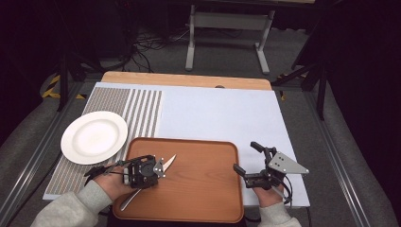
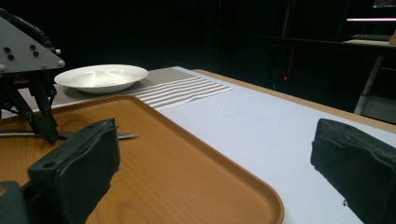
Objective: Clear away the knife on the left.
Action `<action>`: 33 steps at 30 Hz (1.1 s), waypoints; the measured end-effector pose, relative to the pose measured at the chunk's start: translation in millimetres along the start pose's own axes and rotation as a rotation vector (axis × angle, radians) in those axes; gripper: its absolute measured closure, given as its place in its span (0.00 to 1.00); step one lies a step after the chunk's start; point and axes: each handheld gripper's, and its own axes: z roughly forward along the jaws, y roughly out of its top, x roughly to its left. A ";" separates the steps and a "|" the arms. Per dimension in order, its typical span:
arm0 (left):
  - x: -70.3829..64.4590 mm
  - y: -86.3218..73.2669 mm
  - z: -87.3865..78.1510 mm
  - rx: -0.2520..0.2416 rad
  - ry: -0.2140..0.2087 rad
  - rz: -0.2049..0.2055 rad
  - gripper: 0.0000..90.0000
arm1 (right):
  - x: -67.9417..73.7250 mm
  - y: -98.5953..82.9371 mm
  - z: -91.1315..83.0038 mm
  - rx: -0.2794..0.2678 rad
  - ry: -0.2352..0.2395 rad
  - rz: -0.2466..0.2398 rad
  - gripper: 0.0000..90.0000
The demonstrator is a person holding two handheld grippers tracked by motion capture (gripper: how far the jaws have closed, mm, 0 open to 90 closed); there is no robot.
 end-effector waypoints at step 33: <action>21.1 -27.0 -4.9 0.015 0.015 -0.125 1.00 | -0.2 0.3 2.0 0.003 0.002 -0.005 0.02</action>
